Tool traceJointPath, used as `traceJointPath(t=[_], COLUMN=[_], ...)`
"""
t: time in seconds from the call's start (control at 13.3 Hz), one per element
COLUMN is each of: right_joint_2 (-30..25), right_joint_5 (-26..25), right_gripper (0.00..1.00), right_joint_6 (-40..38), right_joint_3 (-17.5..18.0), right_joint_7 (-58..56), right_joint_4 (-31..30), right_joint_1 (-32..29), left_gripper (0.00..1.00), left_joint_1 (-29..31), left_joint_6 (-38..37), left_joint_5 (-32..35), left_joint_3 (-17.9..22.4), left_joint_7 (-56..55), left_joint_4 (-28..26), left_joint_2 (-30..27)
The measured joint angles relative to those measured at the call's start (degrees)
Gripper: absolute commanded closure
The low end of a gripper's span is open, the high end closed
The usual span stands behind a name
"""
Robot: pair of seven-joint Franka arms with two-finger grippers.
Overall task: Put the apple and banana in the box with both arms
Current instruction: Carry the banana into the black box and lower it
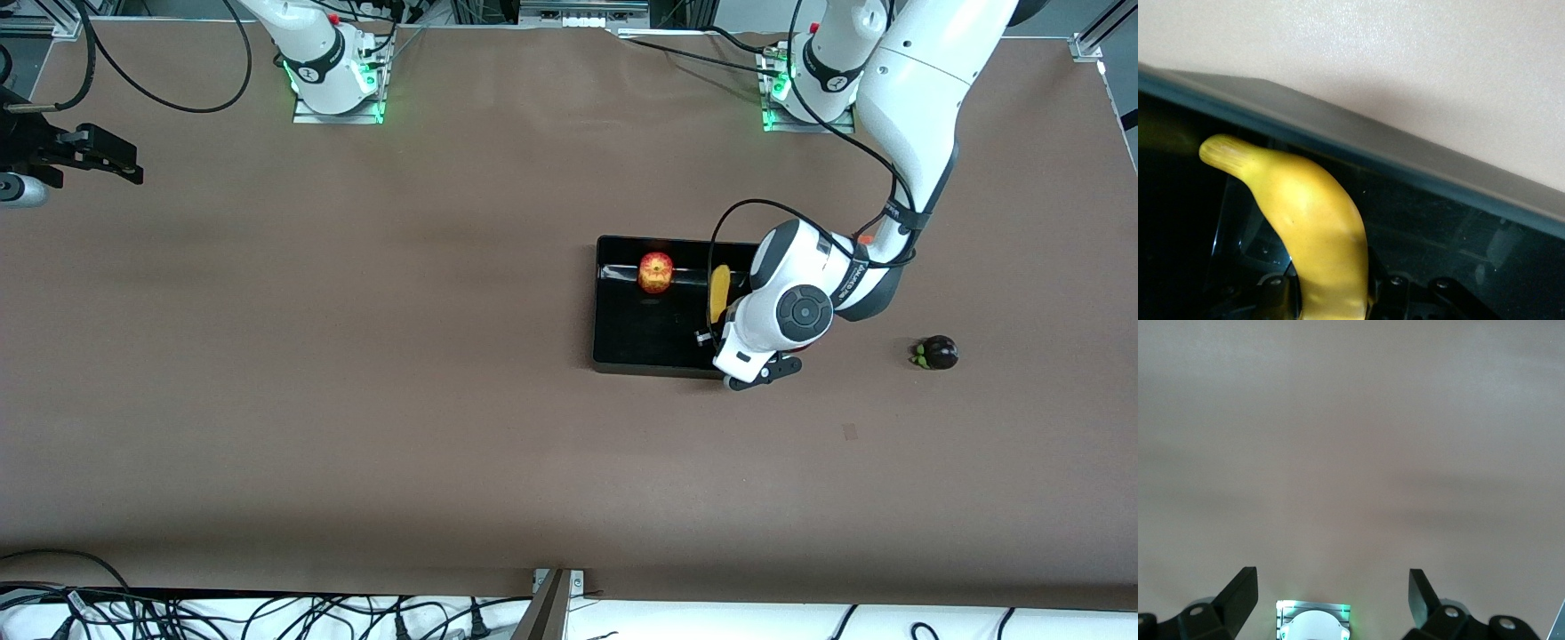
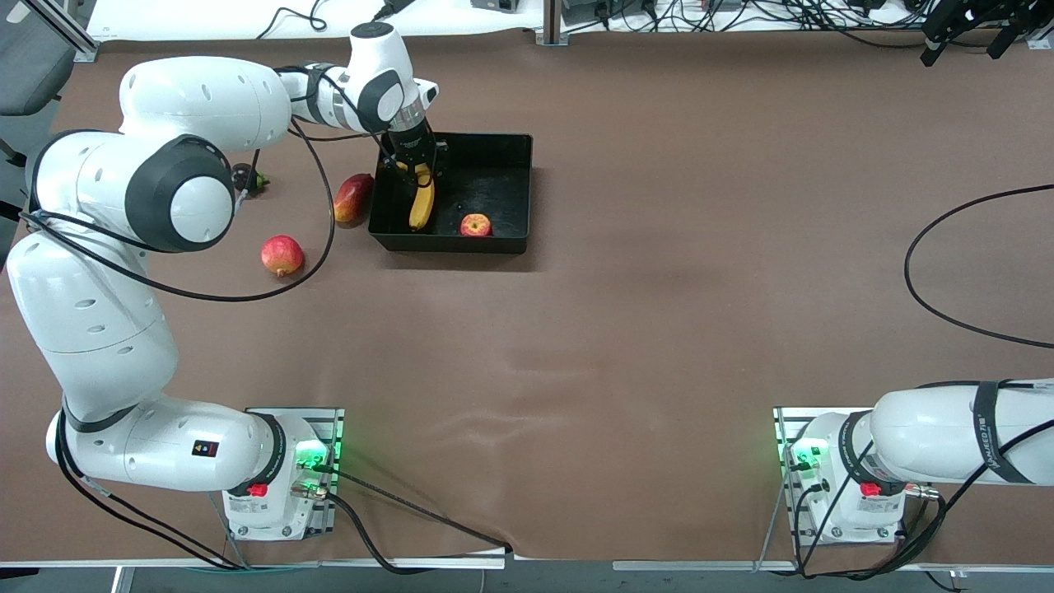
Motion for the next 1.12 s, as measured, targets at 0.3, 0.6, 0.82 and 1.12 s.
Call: traceJointPath(t=[0.3,0.6,0.82,1.12], right_joint_2=[0.02,0.03,0.03,0.04], right_joint_5=[0.0,0.0,0.0,0.0], right_gripper=[0.0,0.0,0.0,0.0], right_joint_6=[0.0,0.0,0.0,0.0], right_joint_3=[-0.1,-0.12,-0.12,-0.12], right_joint_7=[0.01,0.01,0.02,0.02], right_joint_4=[0.0,0.0,0.0,0.0], right_joint_1=[0.0,-0.01,-0.01,-0.01], left_gripper=[1.0,1.0,0.81,0.0], left_joint_1=[0.01,0.19,0.38,0.41], left_joint_6=[1.22,2.31,2.54,2.56], left_joint_5=[1.09,2.18,2.69,3.02], left_joint_3=[-0.01,0.12,0.16,0.3], left_joint_7=[0.0,0.0,0.0,0.0], left_joint_4=[0.0,0.0,0.01,0.01], left_joint_2=[0.83,2.12,2.39,2.4])
